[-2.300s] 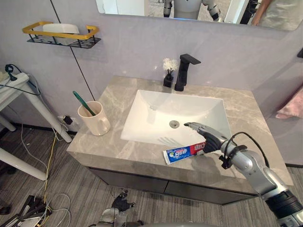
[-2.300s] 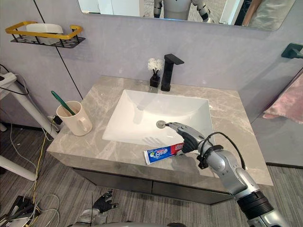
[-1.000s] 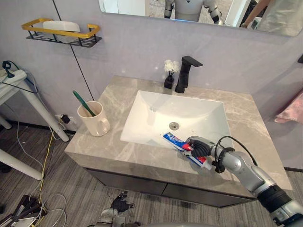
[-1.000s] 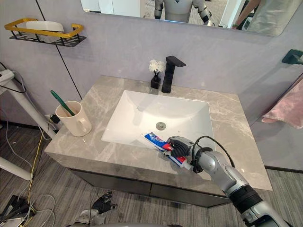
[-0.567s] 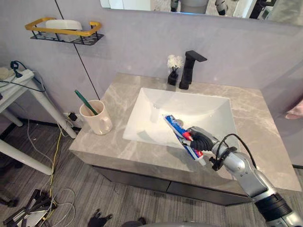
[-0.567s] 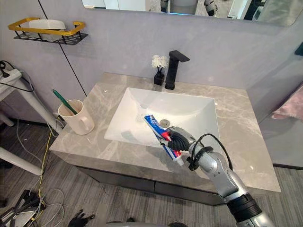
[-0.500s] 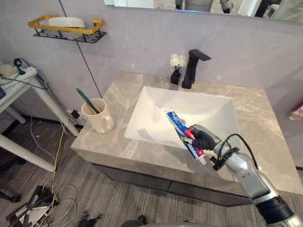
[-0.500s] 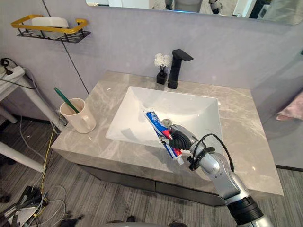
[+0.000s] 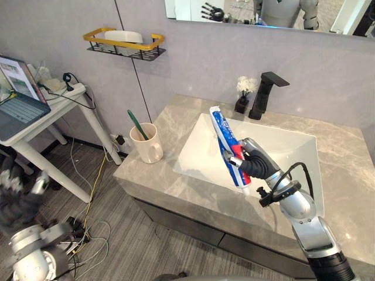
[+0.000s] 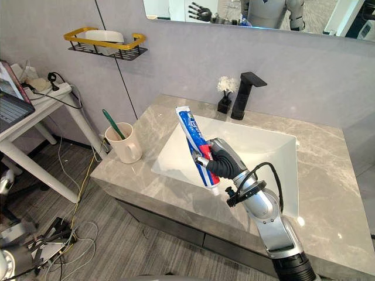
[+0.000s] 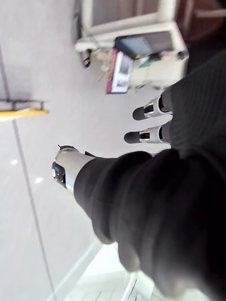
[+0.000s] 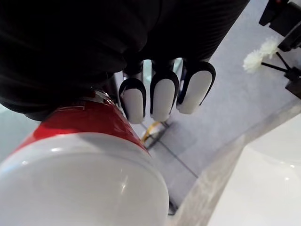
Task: Organize washtable
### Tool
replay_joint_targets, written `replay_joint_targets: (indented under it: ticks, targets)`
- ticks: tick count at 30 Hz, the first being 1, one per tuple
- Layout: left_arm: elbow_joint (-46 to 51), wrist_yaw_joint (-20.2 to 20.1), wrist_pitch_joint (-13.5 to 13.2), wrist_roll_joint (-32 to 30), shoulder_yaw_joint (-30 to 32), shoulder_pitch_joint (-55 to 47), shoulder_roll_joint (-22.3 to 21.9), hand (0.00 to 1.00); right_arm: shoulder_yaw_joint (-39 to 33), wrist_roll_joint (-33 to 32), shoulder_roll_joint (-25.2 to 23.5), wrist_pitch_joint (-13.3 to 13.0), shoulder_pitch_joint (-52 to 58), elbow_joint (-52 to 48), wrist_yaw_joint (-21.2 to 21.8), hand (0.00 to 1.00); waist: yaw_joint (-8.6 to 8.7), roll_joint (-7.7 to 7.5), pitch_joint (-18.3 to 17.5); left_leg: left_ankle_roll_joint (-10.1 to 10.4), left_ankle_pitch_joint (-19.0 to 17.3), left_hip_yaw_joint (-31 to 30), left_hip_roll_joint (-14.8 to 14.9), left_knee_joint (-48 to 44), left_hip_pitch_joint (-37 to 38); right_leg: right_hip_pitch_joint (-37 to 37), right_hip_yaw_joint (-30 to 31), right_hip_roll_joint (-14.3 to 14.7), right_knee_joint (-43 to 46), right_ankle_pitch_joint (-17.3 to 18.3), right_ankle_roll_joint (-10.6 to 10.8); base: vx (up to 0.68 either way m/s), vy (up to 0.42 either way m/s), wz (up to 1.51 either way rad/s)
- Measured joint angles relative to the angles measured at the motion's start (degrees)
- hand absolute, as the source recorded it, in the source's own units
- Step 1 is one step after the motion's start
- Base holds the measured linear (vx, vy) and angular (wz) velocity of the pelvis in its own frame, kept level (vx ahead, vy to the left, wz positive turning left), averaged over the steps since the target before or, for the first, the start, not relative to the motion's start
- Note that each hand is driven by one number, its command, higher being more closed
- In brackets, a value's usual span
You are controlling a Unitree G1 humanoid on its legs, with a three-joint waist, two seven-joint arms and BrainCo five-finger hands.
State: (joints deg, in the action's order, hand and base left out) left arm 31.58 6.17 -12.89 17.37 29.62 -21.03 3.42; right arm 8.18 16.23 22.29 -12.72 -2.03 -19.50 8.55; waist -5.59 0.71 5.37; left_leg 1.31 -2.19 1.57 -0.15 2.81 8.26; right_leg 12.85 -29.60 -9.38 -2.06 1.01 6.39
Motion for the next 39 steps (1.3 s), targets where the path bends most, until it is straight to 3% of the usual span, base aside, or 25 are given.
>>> replay_joint_targets:
  ticks: [7,11,13,21,39]
  targets:
    - [8.4,-5.2,-1.0,7.4,-23.3,0.7,0.1,0.00,4.0,0.5,-1.5,-0.3,-2.7,0.0,-2.4,1.00,0.33,1.03,-1.2,-0.1,0.1,-0.4,-0.3,-0.8,-0.1,0.6,-0.1,-0.3,0.0,0.0,0.0,-0.03,0.006,0.04]
    - [8.3,-7.0,-0.6,13.2,-29.5,1.6,1.1,0.00,4.1,1.4,-1.7,-0.5,-4.9,0.0,-4.0,1.00,0.59,1.18,-1.4,-0.2,0.2,-0.2,-0.2,-0.7,0.5,1.1,0.1,-0.2,0.0,0.0,0.0,-0.05,-0.004,-0.03]
    - [8.2,-7.5,0.2,17.0,-32.7,2.2,3.7,0.00,4.8,1.4,-1.6,-0.5,-6.7,0.0,-5.1,1.00,0.86,1.14,-1.5,-0.2,0.3,0.1,-0.1,-0.5,0.6,1.0,0.4,-0.2,0.1,0.0,0.0,-0.06,0.003,-0.05]
    - [3.3,-7.4,1.9,21.5,-40.5,9.0,9.3,0.00,9.1,2.7,0.5,-1.6,-12.4,0.3,-7.7,1.00,1.58,0.13,-1.4,-0.2,1.5,0.9,0.2,1.4,2.1,1.0,1.5,0.2,0.0,-0.1,0.0,-0.02,-0.001,-0.06]
    - [-3.0,-5.8,2.7,28.9,-47.3,17.9,17.7,0.00,22.3,8.8,10.1,-2.6,-20.9,6.2,-11.0,1.00,1.71,-0.18,-1.3,-0.2,1.6,1.9,0.1,2.4,3.2,1.0,2.5,0.2,0.0,-0.2,0.1,-0.01,0.004,-0.03]
